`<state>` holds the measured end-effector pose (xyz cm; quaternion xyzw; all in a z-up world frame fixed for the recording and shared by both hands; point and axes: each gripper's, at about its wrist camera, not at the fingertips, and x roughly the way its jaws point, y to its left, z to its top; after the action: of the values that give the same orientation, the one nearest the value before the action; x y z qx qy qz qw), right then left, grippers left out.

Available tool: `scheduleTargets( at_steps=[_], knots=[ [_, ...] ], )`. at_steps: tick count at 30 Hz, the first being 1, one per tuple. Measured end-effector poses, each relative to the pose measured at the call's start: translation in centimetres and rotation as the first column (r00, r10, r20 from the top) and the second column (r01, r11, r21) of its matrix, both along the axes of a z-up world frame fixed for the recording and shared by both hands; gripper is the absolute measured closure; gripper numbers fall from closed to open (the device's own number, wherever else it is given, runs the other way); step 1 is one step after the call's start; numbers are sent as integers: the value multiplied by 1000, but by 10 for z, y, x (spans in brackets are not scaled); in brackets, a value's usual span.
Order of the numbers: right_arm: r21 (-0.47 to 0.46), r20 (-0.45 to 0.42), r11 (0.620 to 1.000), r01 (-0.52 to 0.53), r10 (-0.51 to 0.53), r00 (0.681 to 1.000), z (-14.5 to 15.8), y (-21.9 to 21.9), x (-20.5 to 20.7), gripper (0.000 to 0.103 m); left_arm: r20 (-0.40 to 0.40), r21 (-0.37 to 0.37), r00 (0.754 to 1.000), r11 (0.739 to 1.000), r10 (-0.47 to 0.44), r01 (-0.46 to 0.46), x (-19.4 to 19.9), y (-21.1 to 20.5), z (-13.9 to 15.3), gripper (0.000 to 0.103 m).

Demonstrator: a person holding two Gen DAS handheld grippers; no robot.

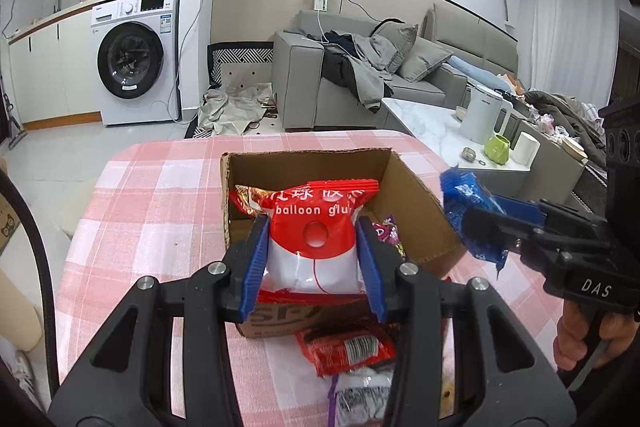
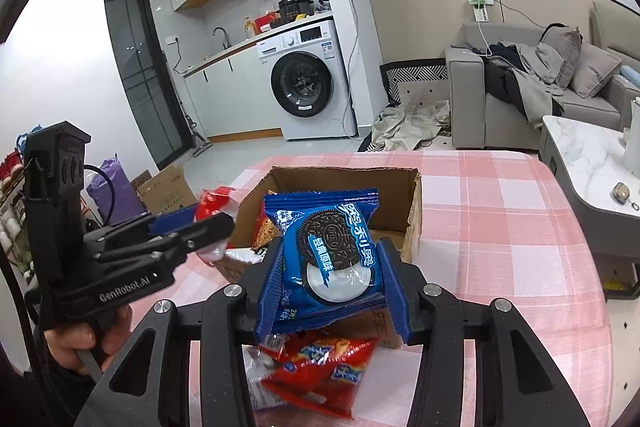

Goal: Organize snacks
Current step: 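Lower both snacks into the box and open both grippers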

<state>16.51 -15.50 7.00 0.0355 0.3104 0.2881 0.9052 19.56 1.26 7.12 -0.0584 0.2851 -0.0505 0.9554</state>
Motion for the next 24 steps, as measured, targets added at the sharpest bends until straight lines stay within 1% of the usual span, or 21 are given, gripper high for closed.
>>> scheduleTargets(
  at_steps=[4, 9, 17, 21, 24],
  knots=[
    [17, -20, 1000, 3, -3, 1000, -6, 6, 13, 57, -12, -10, 1000, 1000, 8, -9, 15, 2, -7, 63],
    [11, -45, 1000, 9, -9, 999, -14, 13, 27, 57, -4, 25, 1000, 999, 21, -21, 27, -1, -14, 63],
    [24, -76, 999, 31, -29, 997, -24, 14, 40, 57, -24, 31, 999, 999, 35, -34, 43, -5, -28, 63],
    [37, -94, 999, 39, -36, 995, -28, 12, 46, 57, -31, 56, 998, 997, 50, -48, 50, -8, -36, 63],
    [36, -98, 999, 38, -34, 995, -30, 14, 49, 56, -31, 60, 998, 997, 53, -52, 57, -11, -41, 63]
  ],
)
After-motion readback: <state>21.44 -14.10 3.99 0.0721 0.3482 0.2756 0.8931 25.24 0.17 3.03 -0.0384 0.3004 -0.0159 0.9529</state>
